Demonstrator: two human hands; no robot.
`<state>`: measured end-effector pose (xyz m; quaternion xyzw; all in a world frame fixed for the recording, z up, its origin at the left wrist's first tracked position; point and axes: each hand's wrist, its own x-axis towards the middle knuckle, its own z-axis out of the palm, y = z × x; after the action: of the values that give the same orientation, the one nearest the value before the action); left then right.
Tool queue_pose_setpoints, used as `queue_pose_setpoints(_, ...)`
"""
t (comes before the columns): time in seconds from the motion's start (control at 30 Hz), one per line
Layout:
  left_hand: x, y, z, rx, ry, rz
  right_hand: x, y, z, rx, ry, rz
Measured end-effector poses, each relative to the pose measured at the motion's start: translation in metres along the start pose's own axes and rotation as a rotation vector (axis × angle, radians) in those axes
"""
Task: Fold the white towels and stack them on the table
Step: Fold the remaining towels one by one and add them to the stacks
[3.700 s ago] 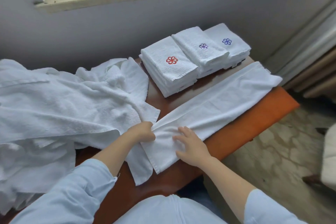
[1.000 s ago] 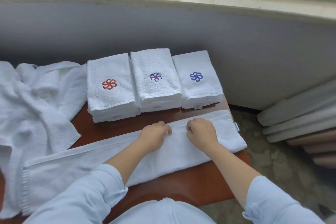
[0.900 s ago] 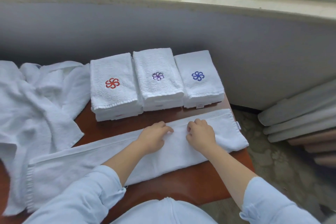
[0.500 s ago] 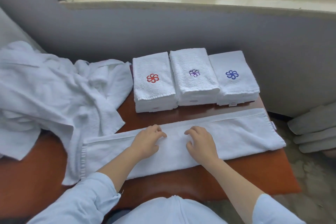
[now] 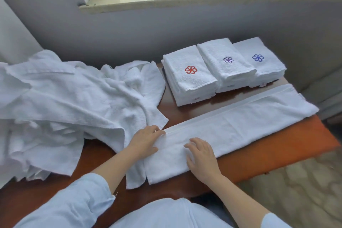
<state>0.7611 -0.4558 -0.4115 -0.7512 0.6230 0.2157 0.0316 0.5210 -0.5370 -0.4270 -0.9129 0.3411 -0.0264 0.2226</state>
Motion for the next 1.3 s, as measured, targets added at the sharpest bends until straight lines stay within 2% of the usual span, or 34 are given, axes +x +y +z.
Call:
queue_pose_setpoints(0.2, -0.016, -0.023, -0.007, 0.025, 0.031, 0.173, -0.025, -0.064, 0.027, 0.135, 0.058, -0.012)
queue_pose_setpoints(0.33, -0.025, -0.035, -0.009, -0.006, 0.045, 0.243, -0.036, -0.089, 0.042, 0.079, -0.004, -0.042)
queue_pose_setpoints(0.47, -0.03, -0.047, -0.007, -0.065, 0.03, 0.245, -0.04, -0.104, 0.049, -0.023, -0.007, -0.024)
queue_pose_setpoints(0.7, -0.029, -0.047, -0.011, -0.046, -0.04, 0.224, -0.036, -0.113, 0.055, -0.096, 0.157, -0.067)
queue_pose_setpoints(0.8, -0.023, -0.04, -0.017, -0.156, -0.077, 0.123, -0.035, -0.112, 0.047, 0.092, 0.092, 0.035)
queue_pose_setpoints(0.9, -0.009, -0.027, -0.027, -0.407, -0.072, -0.067, -0.03, -0.099, 0.029, 0.417, 0.022, 0.304)
queue_pose_setpoints(1.0, 0.009, -0.005, -0.044, -0.733, -0.038, -0.187, -0.022, -0.078, 0.005, 0.709, 0.156, 0.498)
queue_pose_setpoints(1.1, 0.034, 0.031, -0.067, -0.947, 0.012, -0.24, -0.013, -0.053, -0.024, 0.944, 0.314, 0.637)
queue_pose_setpoints(1.3, 0.095, 0.116, -0.101, -1.118, -0.012, -0.238, -0.004, 0.009, -0.073, 1.229, 0.464, 0.767)
